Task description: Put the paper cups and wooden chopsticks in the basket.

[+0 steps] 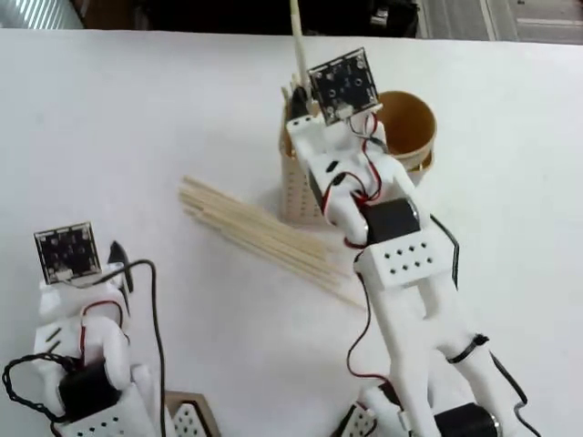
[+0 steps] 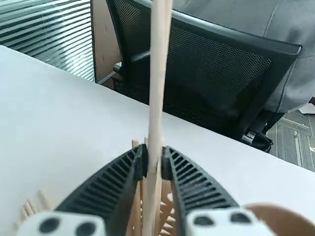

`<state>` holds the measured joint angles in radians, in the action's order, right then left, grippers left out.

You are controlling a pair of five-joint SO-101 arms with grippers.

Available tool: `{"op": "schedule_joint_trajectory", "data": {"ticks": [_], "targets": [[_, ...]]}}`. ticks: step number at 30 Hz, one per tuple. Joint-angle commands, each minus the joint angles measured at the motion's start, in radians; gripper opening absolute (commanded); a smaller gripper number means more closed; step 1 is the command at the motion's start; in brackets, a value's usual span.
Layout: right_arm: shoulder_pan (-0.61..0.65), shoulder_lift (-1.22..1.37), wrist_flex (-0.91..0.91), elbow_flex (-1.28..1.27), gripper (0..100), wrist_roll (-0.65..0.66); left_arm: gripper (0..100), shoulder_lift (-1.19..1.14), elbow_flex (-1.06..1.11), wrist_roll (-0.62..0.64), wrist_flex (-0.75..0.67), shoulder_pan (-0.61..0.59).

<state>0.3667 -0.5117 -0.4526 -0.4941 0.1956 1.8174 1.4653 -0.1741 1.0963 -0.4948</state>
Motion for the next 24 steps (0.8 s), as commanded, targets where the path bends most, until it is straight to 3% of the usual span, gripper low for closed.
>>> {"op": "schedule_joint_trajectory", "data": {"ticks": [1, 8, 13, 18, 24], "targets": [[-0.015, -0.099, -0.102, 0.044, 17.5, -0.006, 19, 0.012, -0.008, 0.011, -0.028, -0.012], [-0.01, -0.289, -0.492, 0.161, 8.4, -0.006, 19, 0.012, -0.014, 0.011, -0.028, -0.005], [-0.018, -0.328, -0.76, 0.095, 4.6, 0.002, 19, 0.01, -0.018, -0.034, -0.123, 0.025], [-0.004, -0.321, -0.762, -0.063, 4.5, 0.003, 19, 0.007, -0.101, -0.158, -0.055, 0.134], [0.108, -0.308, -0.777, -0.129, 4.4, 0.08, 19, 0.007, -0.209, -0.158, 0.068, 0.136]]}}
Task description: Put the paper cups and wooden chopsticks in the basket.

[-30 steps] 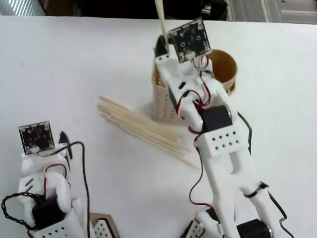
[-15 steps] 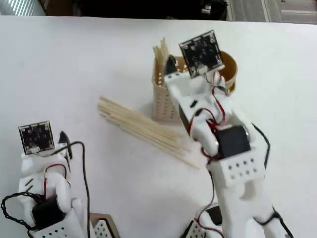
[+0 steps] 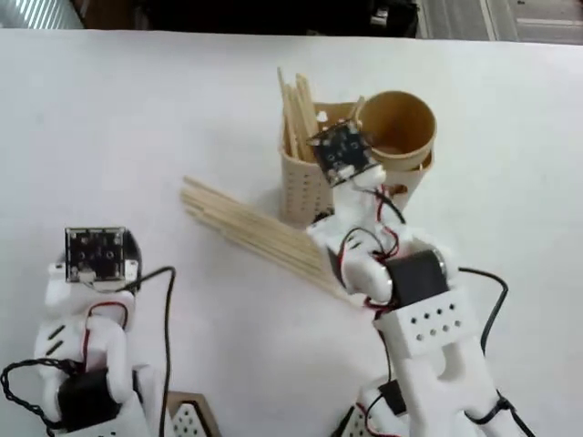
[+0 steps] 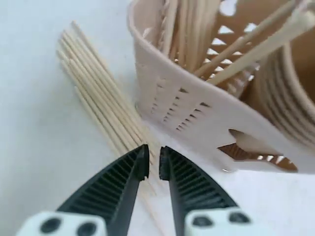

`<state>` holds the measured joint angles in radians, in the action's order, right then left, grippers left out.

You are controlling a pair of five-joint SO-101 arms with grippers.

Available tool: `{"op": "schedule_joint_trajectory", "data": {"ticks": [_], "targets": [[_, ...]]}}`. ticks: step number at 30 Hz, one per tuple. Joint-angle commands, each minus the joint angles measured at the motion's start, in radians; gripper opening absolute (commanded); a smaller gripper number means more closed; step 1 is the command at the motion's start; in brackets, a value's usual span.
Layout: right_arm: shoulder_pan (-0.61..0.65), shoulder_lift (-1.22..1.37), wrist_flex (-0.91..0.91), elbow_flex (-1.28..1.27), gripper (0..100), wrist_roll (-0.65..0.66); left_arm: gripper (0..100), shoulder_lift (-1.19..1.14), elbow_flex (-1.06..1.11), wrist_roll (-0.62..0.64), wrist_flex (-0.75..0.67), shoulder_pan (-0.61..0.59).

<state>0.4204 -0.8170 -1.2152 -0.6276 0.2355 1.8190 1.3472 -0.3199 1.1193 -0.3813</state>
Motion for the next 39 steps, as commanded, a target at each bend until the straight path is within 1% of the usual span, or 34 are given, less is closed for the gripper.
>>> {"op": "schedule_joint_trajectory", "data": {"ticks": [1, 6, 9, 12, 14, 17, 21, 25, 27, 29, 32, 39], "targets": [[0.076, 0.018, -0.027, 0.009, 4.4, 0.049, 19, 0.005, -0.097, -0.006, 0.052, 0.022], [0.177, 0.223, -0.102, 0.086, 5.1, 0.06, 19, 0.005, -0.094, 0.023, 0.057, 0.021], [0.232, 0.398, -0.12, 0.157, 10.1, 0.117, 19, 0.005, -0.066, 0.034, 0.058, 0.021], [0.259, 0.573, -0.124, 0.236, 16.7, 0.152, 19, 0.007, -0.018, 0.083, 0.049, -0.03], [0.266, 0.68, -0.124, 0.298, 18.5, 0.187, 19, 0.007, 0.003, 0.11, 0.037, -0.087], [0.283, 0.823, -0.124, 0.394, 18.7, 0.233, 19, 0.007, 0.034, 0.147, 0.028, -0.147], [0.3, 0.969, -0.119, 0.537, 18.7, 0.302, 19, 0.007, 0.054, 0.15, 0.028, -0.153], [0.294, 1.076, -0.116, 0.715, 18.3, 0.31, 19, 0.007, 0.055, 0.15, 0.028, -0.157], [0.292, 1.125, -0.107, 0.789, 16.2, 0.308, 19, 0.007, 0.055, 0.15, 0.028, -0.157], [0.294, 1.173, -0.074, 0.842, 10.1, 0.308, 19, 0.007, 0.055, 0.15, 0.028, -0.157], [0.278, 1.239, 0.027, 0.873, 3.2, 0.308, 19, 0.007, 0.055, 0.149, 0.028, -0.157], [0.205, 1.369, 0.315, 0.873, 1.9, 0.315, 19, 0.007, 0.066, 0.149, 0.028, -0.157]]}}
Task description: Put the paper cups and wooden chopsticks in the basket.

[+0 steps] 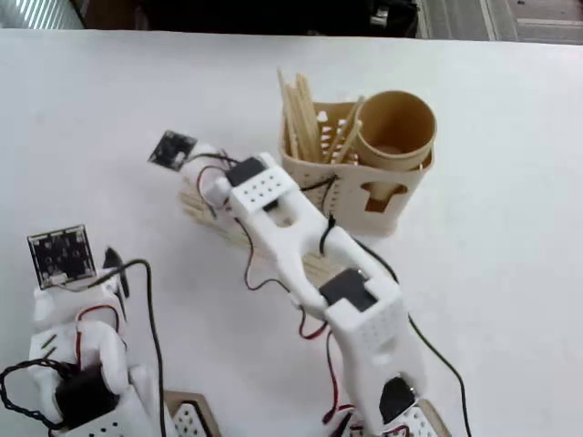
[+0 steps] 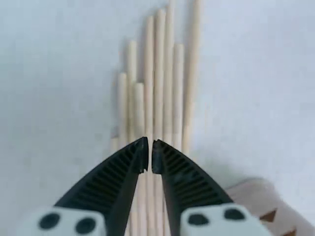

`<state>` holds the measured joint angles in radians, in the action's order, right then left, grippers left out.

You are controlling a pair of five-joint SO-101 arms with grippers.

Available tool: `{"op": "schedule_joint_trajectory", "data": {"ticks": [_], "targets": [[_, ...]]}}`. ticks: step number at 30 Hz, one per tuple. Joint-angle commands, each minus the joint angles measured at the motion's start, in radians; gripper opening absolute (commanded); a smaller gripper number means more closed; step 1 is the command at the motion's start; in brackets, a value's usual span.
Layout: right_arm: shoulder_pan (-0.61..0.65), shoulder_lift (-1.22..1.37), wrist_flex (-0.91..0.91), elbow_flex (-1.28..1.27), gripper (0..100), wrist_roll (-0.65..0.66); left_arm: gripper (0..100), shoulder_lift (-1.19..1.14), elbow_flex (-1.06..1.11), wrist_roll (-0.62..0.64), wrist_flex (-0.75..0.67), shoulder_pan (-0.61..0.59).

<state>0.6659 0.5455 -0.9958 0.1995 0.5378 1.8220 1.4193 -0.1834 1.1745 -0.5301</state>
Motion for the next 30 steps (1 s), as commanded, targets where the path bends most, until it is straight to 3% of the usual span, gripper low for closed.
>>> {"op": "schedule_joint_trajectory", "data": {"ticks": [1, 15, 20, 30], "targets": [[-0.051, 0.016, 0.117, 0.046, 1.9, 0.012, 19, 0.004, -0.006, 0.012, -0.028, -0.008], [-0.099, 0.068, 0.211, 0.04, 1.9, 0.021, 19, 0.004, -0.006, 0.012, -0.028, -0.008], [-0.038, 0.094, 0.035, 0.04, 1.9, 0.103, 19, 0.004, -0.006, 0.012, -0.028, -0.008], [0.12, 0.028, -0.429, 0.046, 1.9, 0.101, 19, 0.004, -0.006, 0.012, -0.028, -0.008]]}}
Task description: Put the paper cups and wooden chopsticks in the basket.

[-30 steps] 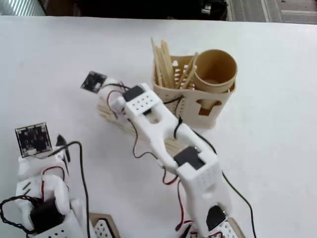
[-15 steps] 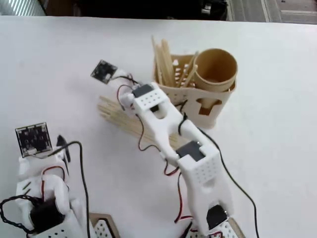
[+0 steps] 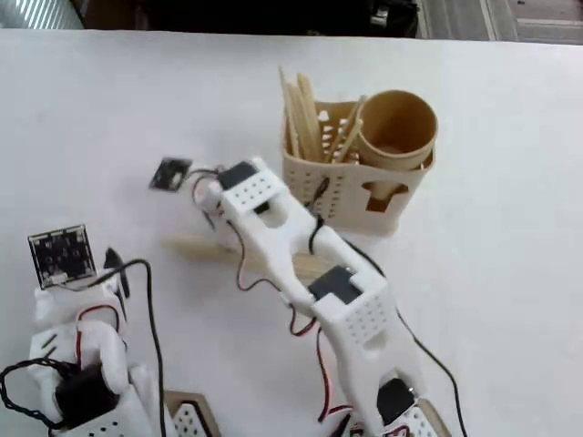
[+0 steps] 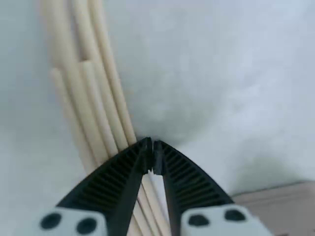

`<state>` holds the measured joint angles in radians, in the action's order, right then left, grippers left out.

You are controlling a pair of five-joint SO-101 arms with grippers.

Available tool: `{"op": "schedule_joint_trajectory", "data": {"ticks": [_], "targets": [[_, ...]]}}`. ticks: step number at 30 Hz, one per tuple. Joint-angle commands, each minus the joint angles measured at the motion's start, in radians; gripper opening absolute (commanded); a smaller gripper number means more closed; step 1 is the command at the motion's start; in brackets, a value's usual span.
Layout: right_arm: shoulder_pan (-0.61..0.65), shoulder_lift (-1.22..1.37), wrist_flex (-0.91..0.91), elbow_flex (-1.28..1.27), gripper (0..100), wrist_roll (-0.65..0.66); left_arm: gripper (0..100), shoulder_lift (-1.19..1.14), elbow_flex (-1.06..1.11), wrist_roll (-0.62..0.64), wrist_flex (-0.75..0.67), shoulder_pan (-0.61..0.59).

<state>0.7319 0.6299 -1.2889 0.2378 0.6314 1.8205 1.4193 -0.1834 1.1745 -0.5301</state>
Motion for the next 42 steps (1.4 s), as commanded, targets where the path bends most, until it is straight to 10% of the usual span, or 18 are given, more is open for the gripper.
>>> {"op": "schedule_joint_trajectory", "data": {"ticks": [1, 18, 42], "targets": [[0.064, -0.068, -0.17, 0.008, 1.9, 0.005, 19, 0.005, -0.006, 0.012, -0.028, -0.008], [0.027, -0.493, -0.42, -0.146, 14.6, -0.023, 19, 0.005, -0.005, 0.012, -0.028, -0.008], [0.14, -0.455, 0.113, -0.539, 15.9, 0.038, 19, 0.005, -0.005, 0.012, -0.028, -0.008]]}}
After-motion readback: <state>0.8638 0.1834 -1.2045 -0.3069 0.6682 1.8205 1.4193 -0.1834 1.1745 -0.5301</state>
